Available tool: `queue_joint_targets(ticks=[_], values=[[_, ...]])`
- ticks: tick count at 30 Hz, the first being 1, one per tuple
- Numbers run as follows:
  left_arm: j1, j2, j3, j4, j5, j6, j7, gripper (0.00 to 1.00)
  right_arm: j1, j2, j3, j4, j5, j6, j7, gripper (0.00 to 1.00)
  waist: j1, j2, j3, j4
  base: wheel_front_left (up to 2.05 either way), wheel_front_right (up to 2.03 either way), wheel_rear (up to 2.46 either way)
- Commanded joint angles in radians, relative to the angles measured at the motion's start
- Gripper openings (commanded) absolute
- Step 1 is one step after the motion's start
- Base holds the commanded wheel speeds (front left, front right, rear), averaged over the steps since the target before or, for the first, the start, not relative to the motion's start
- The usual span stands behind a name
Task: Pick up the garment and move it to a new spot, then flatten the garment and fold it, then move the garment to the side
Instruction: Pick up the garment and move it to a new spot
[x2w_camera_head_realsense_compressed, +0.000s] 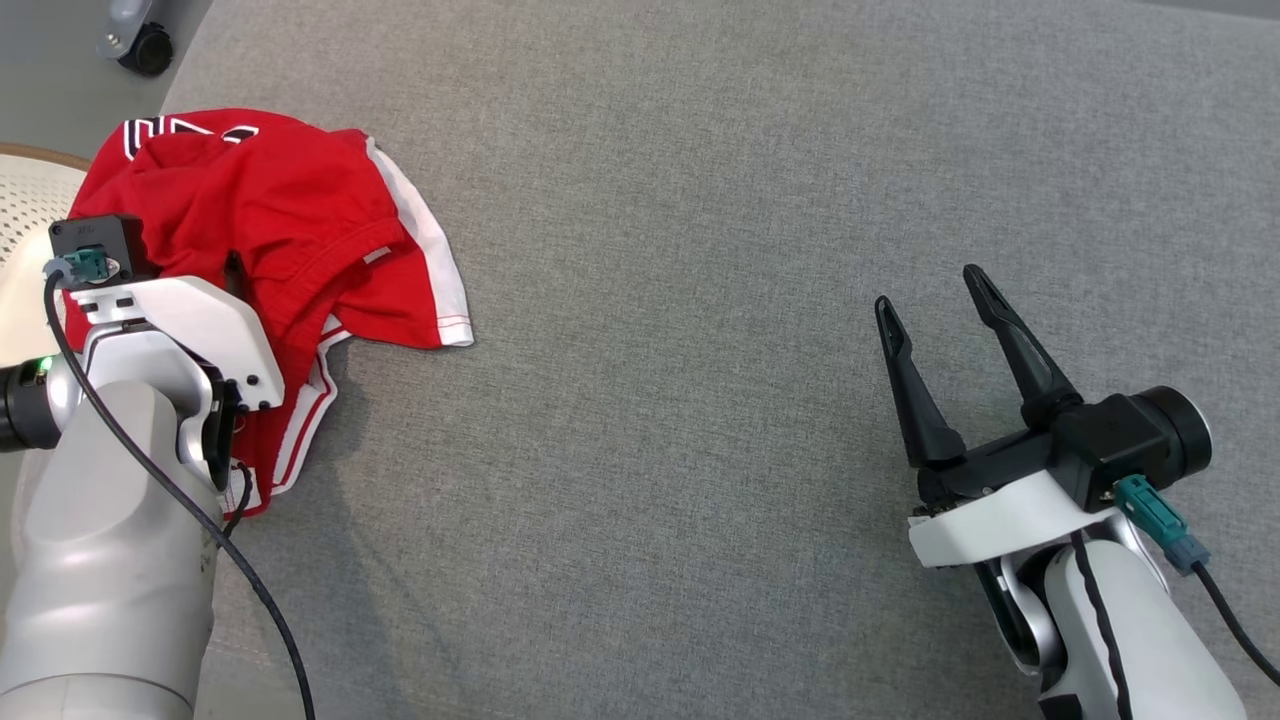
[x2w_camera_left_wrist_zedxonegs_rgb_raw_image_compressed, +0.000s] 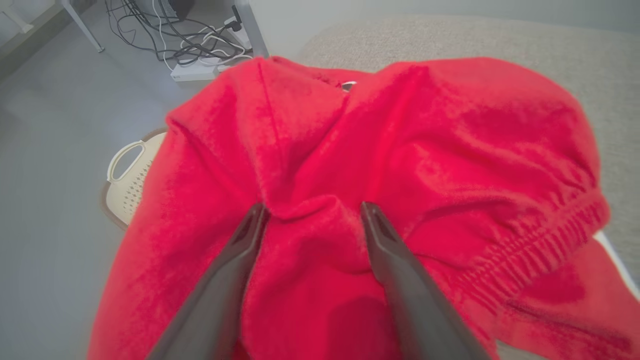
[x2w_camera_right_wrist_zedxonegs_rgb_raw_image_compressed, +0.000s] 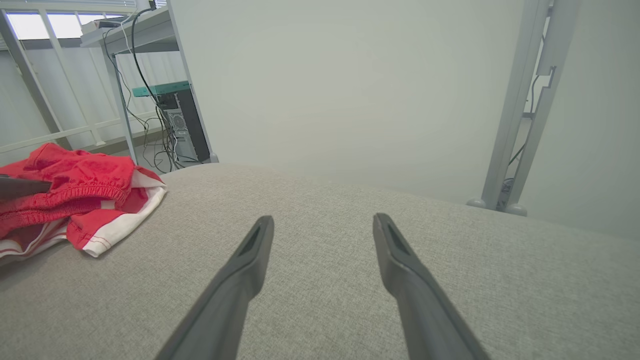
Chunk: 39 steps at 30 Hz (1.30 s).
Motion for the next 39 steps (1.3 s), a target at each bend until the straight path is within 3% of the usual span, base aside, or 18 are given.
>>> queue_joint_targets(ticks=[1,12,21,30,39], values=[[-0.002,0.009,-0.005,-0.011,-0.003,-0.010,-0.008,0.00,0.007,-0.001,-0.005,0.001,0.000,0.002,-0.005,1.00,0.0000,0.0000,-0.004,0.000,0.00,0.00,0.00],[0.041,0.012,0.023,-0.128,-0.042,-0.023,-0.200,0.00,0.027,0.013,-0.004,0.007,0.010,0.002,-0.005,1.00,0.0000,0.0000,-0.057,-0.011,0.00,0.00,0.00],[0.103,0.018,0.027,-0.272,-0.031,0.008,-0.302,0.00,0.059,0.024,-0.015,0.007,0.014,0.002,-0.005,1.00,0.0000,0.0000,-0.122,-0.031,0.00,0.00,0.00],[0.172,0.029,-0.003,-0.518,0.005,0.012,-0.326,0.00,0.087,0.033,-0.058,-0.008,-0.007,0.002,-0.005,1.00,0.0000,0.0000,-0.175,-0.095,0.00,0.00,0.00],[0.208,0.047,-0.043,-0.741,-0.013,-0.051,-0.277,0.00,0.089,0.041,-0.096,-0.038,-0.013,0.002,-0.005,1.00,0.0000,0.0000,-0.192,-0.229,0.00,0.00,0.00]])
